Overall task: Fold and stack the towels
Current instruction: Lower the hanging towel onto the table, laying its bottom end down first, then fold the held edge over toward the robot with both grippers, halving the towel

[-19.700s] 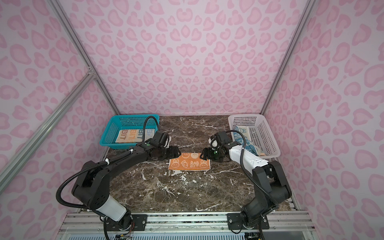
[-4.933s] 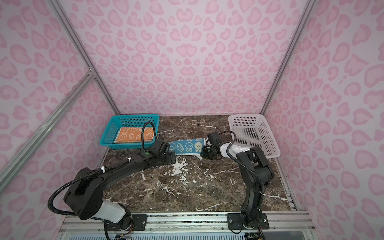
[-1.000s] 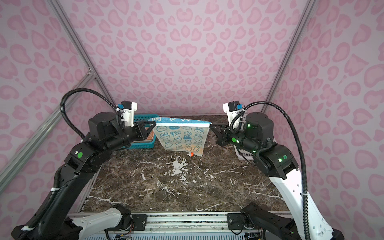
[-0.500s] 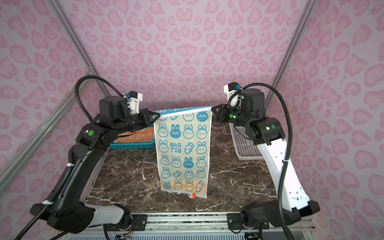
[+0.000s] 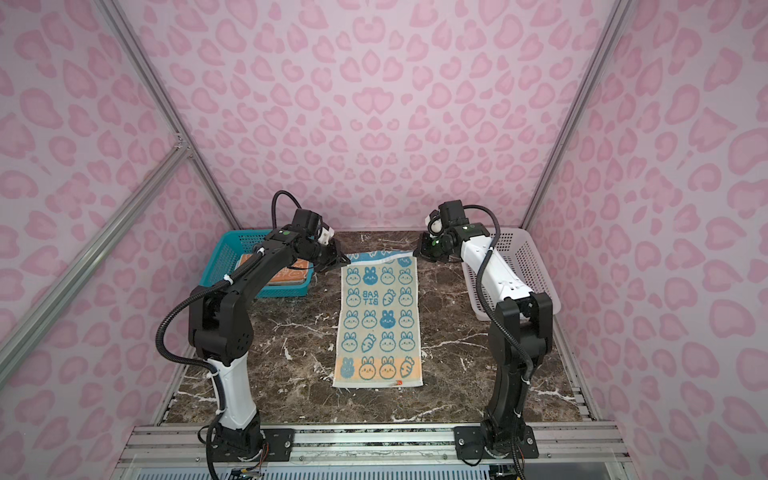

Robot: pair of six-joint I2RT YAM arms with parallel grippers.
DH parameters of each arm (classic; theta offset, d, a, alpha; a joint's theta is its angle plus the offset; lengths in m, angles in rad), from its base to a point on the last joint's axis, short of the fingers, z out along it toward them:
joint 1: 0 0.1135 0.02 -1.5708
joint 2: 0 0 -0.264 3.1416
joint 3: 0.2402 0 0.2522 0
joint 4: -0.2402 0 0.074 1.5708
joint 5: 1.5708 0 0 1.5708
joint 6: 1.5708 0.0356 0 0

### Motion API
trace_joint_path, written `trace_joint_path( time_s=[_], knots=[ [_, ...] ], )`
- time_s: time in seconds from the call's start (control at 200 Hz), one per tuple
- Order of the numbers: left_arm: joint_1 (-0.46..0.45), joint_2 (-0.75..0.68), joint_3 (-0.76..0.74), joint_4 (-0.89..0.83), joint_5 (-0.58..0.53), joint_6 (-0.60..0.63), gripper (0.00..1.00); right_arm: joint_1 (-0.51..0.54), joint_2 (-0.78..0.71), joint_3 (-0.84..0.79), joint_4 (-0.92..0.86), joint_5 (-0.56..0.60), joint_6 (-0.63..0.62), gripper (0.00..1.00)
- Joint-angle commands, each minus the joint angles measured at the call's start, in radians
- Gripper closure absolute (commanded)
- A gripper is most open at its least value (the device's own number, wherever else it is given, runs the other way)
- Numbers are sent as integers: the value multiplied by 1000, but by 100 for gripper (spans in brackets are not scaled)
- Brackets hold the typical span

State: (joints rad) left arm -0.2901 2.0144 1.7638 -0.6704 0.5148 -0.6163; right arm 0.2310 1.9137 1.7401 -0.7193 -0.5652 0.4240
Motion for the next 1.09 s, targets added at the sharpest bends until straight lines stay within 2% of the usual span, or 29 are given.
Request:
trace_joint_path(
  time_s=[0.0, 0.26, 0.49, 0.695, 0.87, 1.09],
  knots=[
    [-1, -4, -43, 36, 0, 35, 98, 1, 3, -66, 33, -41, -23, 100],
    [-7, -210, -357, 132, -36, 24, 98, 24, -208, -419, 111, 4, -19, 100],
    [-81, -448, -719, 217, -83, -12, 97, 116, -445, -777, 152, 56, 32, 100],
    [-160, -507, -940, 270, -121, -49, 97, 202, -511, -1036, 288, 63, 130, 100],
    [-170, -465, -1032, 354, -107, -71, 97, 229, -457, -1085, 376, 41, 173, 100],
    [-163, -303, -929, 335, -101, -20, 97, 200, -302, -982, 386, 47, 150, 100]
  ],
)
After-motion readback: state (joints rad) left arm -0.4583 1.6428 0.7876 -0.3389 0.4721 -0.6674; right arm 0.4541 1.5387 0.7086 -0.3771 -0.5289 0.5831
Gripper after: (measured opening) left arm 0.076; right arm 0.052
